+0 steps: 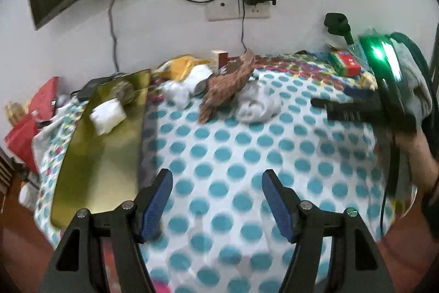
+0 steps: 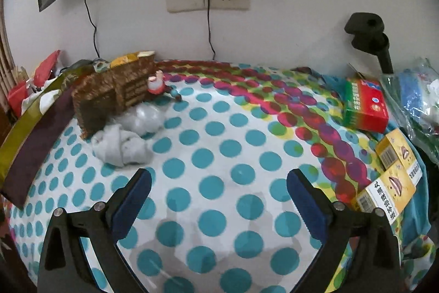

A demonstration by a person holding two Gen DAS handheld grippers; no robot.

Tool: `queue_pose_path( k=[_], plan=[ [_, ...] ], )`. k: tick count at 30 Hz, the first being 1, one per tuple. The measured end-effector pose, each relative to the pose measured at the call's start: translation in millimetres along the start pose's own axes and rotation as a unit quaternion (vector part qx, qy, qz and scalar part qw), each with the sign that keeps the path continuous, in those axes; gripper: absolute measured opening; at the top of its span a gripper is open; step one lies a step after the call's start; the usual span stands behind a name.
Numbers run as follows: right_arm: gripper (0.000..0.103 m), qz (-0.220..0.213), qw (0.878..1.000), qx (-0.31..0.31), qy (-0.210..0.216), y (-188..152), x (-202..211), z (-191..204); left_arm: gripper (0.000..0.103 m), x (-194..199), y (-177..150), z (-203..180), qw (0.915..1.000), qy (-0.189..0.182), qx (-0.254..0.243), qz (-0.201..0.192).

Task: Organize objects
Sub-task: 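Withdraw the right gripper from the tray back over the bed, then grasp the brown patterned snack bag with the left gripper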

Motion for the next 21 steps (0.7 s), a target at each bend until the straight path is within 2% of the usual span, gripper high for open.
queue_pose_path(
  k=[4,11,21],
  plan=[
    [0.099,-0.001,1.000,-0.003,0.016,-8.8,-0.2,-2.0,0.070,-33.5,29.3,-13.6,0.9997,-0.021,0.009,0.011],
    [0.099,0.013,1.000,0.003,0.018,-10.6,-6.4,1.2,0.070,-77.4,68.9,-37.8,0.9996,-0.021,-0.002,0.016],
    [0.099,0.061,0.998,-0.002,0.025,-16.8,-23.4,0.3,0.070,-129.0,100.8,-51.3,0.9997,0.008,-0.015,0.017]
  ],
)
Point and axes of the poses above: each gripper's, at about its wrist camera, not at the fingertips, and x roughly against the way its jaws point, z to its left, y to its top, the point moved 5 cm from there along -x, roughly the way its jaws point, and after that the axes turned 13 degrees about x, right-handed, at the moved point
